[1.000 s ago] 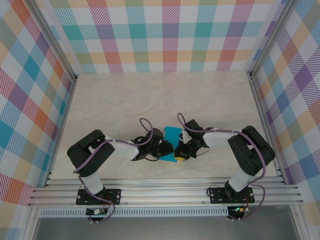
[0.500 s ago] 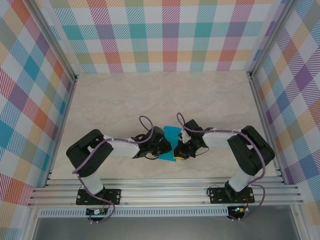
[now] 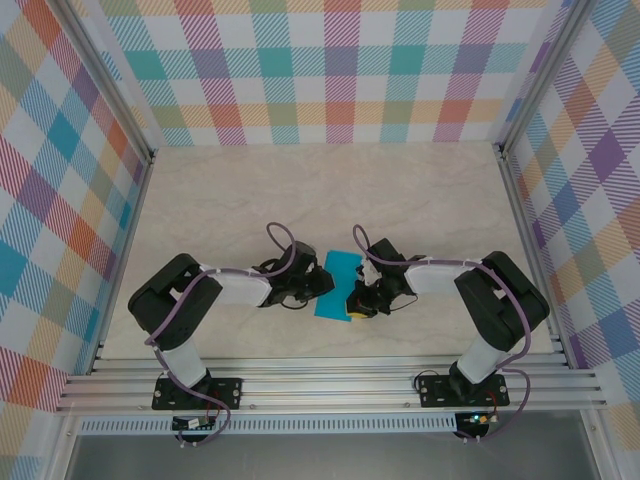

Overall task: Fold a paper plane with a square sheet of paper (pick it up from the middle)
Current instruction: Fold the triangle a second time at the center of the table.

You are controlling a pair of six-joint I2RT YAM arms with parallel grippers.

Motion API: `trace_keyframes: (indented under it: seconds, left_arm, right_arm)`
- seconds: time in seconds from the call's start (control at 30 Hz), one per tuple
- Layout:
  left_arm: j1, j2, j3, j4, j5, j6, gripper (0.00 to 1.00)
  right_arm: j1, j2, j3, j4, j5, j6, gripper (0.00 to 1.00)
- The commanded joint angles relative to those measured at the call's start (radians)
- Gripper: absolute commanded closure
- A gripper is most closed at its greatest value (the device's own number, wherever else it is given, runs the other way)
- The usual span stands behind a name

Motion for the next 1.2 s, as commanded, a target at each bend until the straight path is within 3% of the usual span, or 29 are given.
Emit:
trace_keyframes:
  seconds: [0.0,0.33,0.6,0.93,1.17]
  left_arm:
    - [0.061,0.026,0.003,-0.048,-0.072,0.049,0.81]
    - [0.114,-0.025,0.053,-0.116,-0.035,0.092,0.79]
    - [0.067,-0.128,0.042,-0.096,0.089,0.097,0.78]
    - [0.015,0.028,0.054,0.016,0.187,0.074,0.81]
    - [0.009,0.072,0.056,-0.046,0.137,0.067,0.84]
  right_arm:
    - [0.003,0.026,-0.039,-0.080,0.061,-0.014,0.93]
    - [0.003,0.026,-0.024,-0.075,0.041,-0.016,0.92]
    - [0.003,0.023,0.010,-0.083,0.035,-0.017,0.92]
    - [0.003,0.007,0.025,-0.069,0.019,-0.009,0.90]
    - [0.005,-0.061,0.072,-0.083,-0.021,-0.005,0.87]
